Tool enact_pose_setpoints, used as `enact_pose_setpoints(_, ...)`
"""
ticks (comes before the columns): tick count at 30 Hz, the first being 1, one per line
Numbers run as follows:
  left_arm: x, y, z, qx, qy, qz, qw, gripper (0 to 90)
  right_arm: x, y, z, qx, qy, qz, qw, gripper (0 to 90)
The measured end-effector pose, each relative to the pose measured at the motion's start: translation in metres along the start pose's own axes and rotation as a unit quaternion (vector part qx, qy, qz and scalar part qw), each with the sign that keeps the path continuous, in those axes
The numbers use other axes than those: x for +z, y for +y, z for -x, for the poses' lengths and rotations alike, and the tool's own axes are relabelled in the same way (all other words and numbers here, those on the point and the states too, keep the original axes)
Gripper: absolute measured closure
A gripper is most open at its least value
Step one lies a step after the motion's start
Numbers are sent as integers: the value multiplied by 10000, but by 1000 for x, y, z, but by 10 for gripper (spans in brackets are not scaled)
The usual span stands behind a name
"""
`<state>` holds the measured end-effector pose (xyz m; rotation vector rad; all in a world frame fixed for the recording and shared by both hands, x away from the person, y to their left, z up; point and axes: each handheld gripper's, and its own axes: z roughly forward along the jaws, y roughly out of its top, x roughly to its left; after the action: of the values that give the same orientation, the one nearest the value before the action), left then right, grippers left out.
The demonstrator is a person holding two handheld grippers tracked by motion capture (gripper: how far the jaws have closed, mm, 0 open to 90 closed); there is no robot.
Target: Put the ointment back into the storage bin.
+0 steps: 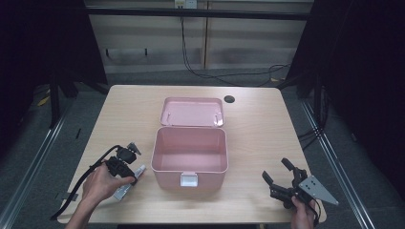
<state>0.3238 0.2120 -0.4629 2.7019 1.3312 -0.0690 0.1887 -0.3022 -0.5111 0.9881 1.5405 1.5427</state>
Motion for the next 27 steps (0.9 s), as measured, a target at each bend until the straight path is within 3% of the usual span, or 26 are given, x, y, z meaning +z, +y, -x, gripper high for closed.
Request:
enact_pose_setpoints(8, 1, 1, 0, -46, 40, -59, 10000, 668, 0, 0, 0, -4, 5, 0, 10000, 128)
enact_pose_setpoints(14, 1, 4, 3, 153, 142, -172, 9996, 675, 0, 0, 0, -3, 4, -1, 10000, 128)
enact_pose_setpoints(21, 1, 4, 3, 183, 151, -181, 9996, 678, 0, 0, 0, 4, 2, -3, 10000, 128)
enact_pose_setpoints(25, -6, 2, 0, 195, -47, -74, 9998, 707, 0, 0, 0, -13, 9, 5, 10000, 128)
enact_pose_setpoints(27, -6, 2, 0, 189, -44, -112, 9998, 708, 0, 0, 0, -8, 5, 1, 10000, 128)
